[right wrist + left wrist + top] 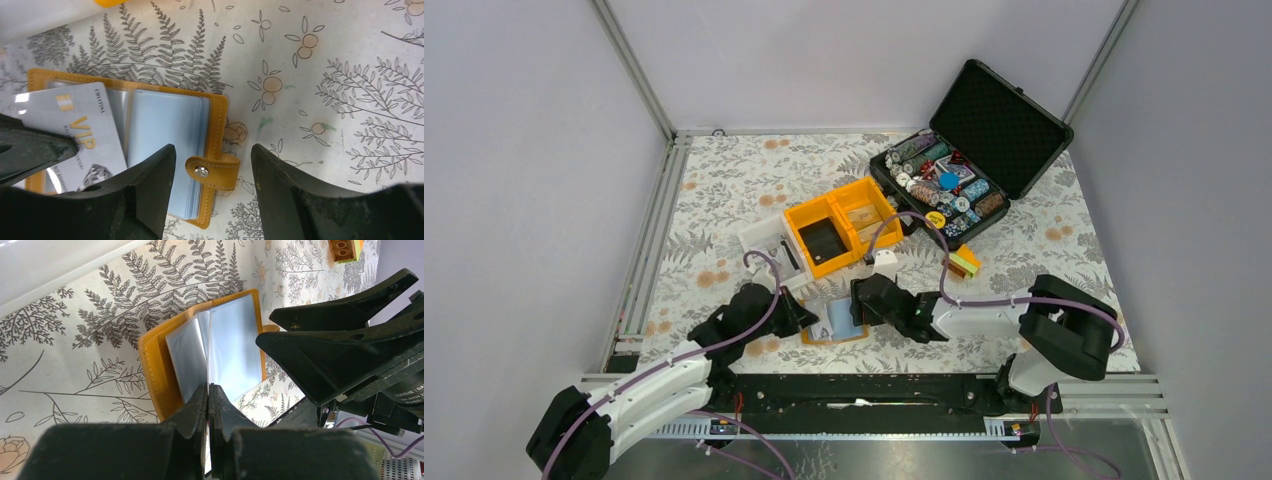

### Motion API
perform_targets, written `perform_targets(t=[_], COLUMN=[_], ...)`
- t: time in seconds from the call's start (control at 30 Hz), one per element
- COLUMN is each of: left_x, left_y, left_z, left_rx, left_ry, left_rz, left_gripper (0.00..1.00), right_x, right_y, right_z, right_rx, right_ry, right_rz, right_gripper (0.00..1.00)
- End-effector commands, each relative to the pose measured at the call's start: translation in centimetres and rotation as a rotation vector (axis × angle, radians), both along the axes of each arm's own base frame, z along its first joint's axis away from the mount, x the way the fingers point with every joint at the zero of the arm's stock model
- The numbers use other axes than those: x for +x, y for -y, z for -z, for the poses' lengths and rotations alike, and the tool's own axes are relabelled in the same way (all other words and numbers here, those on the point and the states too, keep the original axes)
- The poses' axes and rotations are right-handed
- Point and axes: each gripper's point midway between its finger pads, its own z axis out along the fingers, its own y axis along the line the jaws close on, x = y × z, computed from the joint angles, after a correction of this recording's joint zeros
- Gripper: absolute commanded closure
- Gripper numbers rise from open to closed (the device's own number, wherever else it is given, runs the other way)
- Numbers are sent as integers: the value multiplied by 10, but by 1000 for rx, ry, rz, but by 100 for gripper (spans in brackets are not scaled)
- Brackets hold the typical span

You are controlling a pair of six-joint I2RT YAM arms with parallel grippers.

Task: Put the credit cards into the card holder
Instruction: Insert the credit card into the card holder.

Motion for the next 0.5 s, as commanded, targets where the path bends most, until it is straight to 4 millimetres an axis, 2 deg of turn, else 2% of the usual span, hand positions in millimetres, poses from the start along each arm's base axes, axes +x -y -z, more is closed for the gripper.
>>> perform_targets(t=[0.0,0.27,0.37,0.47], left_x=[7,6,5,3], left_y=[-1,11,17,16], left_z=[-8,-13,-17,-12], left_rx=[19,-92,-170,-166], left_ry=[6,-30,-49,-66], left_rz=[-8,-2,-6,-6], left_gripper=[100,100,100,100], right_x=[13,15,16,13], right_y=[7,18,18,26], right_z=[0,14,18,24], right_rx=[-112,-205,-210,-257], right_ry=[59,46,41,26], right_rz=[54,99,112,124], right_gripper=[38,56,69,81])
